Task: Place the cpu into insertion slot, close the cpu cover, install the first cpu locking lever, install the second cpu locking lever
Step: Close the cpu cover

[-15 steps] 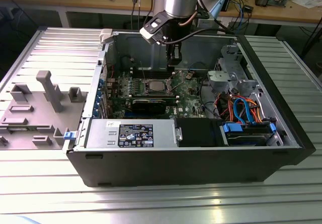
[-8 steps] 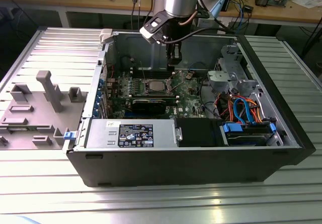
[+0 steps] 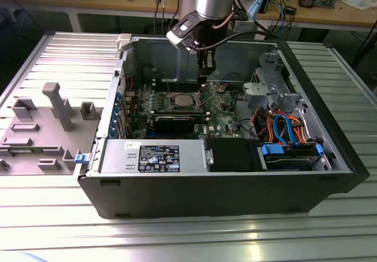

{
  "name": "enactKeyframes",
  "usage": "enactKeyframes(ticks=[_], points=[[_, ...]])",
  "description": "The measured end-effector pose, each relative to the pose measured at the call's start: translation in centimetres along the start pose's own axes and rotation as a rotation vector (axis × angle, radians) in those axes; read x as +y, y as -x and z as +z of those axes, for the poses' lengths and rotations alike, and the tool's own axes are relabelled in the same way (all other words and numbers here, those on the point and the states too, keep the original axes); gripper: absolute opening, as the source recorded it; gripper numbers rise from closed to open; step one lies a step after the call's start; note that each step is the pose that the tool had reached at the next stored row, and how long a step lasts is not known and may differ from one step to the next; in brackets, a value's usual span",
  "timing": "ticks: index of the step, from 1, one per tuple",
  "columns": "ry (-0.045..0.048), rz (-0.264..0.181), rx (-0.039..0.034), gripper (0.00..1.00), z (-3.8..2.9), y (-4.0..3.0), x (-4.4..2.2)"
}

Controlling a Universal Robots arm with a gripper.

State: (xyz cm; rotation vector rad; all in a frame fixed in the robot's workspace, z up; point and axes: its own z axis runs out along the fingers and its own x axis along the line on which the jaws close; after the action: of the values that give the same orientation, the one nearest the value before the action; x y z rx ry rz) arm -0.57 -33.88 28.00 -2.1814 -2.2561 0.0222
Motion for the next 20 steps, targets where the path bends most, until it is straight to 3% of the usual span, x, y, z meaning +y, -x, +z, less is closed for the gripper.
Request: enactKeyframes(ticks=[20], points=[[0.0,0.0,-0.0002,0.11,0.0,-0.09,0.55]])
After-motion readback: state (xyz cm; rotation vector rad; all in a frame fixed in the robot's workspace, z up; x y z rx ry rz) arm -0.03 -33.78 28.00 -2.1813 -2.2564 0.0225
